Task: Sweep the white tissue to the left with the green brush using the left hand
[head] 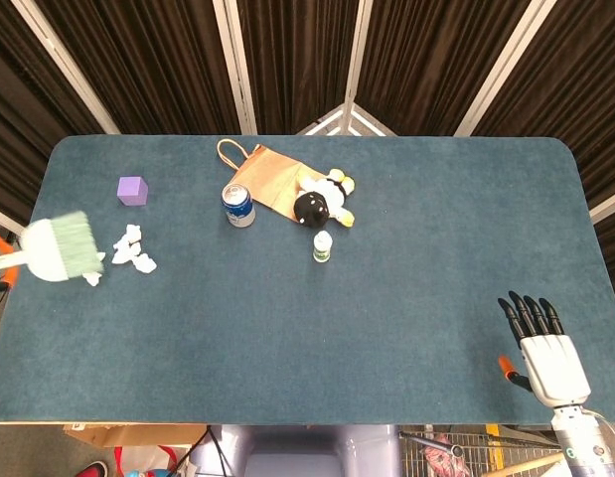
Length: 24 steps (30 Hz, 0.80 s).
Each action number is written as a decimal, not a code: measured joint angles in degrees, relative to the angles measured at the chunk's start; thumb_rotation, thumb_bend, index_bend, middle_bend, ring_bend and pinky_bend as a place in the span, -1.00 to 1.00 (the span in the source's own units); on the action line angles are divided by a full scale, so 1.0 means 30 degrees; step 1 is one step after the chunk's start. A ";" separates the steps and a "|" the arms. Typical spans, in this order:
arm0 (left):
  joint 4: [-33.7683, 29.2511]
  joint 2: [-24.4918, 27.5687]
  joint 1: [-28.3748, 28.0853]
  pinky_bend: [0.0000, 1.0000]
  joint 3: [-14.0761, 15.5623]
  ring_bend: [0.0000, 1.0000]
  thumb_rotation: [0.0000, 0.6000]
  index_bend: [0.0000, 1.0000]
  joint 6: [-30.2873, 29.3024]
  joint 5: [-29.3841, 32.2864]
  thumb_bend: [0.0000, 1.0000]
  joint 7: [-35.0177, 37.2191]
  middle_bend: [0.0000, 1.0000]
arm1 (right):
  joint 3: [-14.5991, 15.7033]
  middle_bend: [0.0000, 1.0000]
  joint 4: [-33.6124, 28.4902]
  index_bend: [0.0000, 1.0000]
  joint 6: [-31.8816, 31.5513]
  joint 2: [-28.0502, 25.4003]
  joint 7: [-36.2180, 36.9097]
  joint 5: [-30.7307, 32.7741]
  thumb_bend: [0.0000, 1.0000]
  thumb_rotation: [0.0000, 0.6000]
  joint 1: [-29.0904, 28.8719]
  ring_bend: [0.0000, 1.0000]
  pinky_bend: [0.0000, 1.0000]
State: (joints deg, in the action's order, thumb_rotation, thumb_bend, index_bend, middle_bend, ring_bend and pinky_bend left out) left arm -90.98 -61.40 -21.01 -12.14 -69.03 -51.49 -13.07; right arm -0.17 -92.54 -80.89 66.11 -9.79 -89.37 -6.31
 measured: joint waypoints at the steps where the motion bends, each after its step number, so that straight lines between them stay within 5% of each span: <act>1: -0.0787 0.0049 0.0106 1.00 0.0194 1.00 1.00 0.48 -0.0132 -0.0595 0.36 0.0015 1.00 | 0.0000 -1.00 -0.0008 -1.00 0.0008 -0.0012 0.0009 -0.0008 -0.36 1.00 -0.0009 -1.00 -1.00; 7: -0.3996 -0.0810 0.0412 1.00 0.1873 1.00 1.00 0.36 -0.0473 -0.3285 0.28 -0.0860 1.00 | -0.0013 -1.00 0.0012 -1.00 0.0059 -0.0062 0.0138 0.0055 -0.35 1.00 -0.0025 -1.00 -1.00; 11: -0.4539 -0.2405 0.0475 1.00 0.2821 0.96 1.00 -0.22 -0.0519 -0.4074 -0.20 -0.2073 0.96 | -0.0028 -1.00 0.0028 -1.00 0.0082 -0.0085 0.0191 0.0115 -0.36 1.00 -0.0028 -1.00 -1.00; 13: -0.4639 -0.3335 0.0508 0.99 0.3265 0.86 1.00 -0.57 -0.0521 -0.4258 -0.55 -0.2920 0.80 | -0.0012 -1.00 0.0027 -1.00 0.0065 -0.0095 0.0160 0.0095 -0.36 1.00 -0.0017 -1.00 -1.00; 17: -0.4776 -0.4352 0.0625 0.78 0.3977 0.59 1.00 -0.92 -0.0509 -0.4213 -0.94 -0.4125 0.41 | 0.0010 -1.00 0.0029 -1.00 0.0009 -0.0127 0.0171 0.0083 -0.36 1.00 0.0025 -1.00 -1.00; 24: -0.5139 -0.3176 0.1129 -0.05 0.4018 -0.29 1.00 -1.00 -0.1188 -0.4393 -1.00 -0.3567 -0.46 | 0.0023 -1.00 0.0055 -1.00 -0.0040 -0.0199 0.0277 0.0070 -0.35 1.00 0.0056 -1.00 -1.00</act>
State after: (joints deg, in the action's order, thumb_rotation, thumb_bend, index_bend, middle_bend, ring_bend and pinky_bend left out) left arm -106.40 -70.93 -17.62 -0.08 -72.60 -64.67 -23.77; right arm -0.10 -92.38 -81.01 65.51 -8.96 -89.16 -6.14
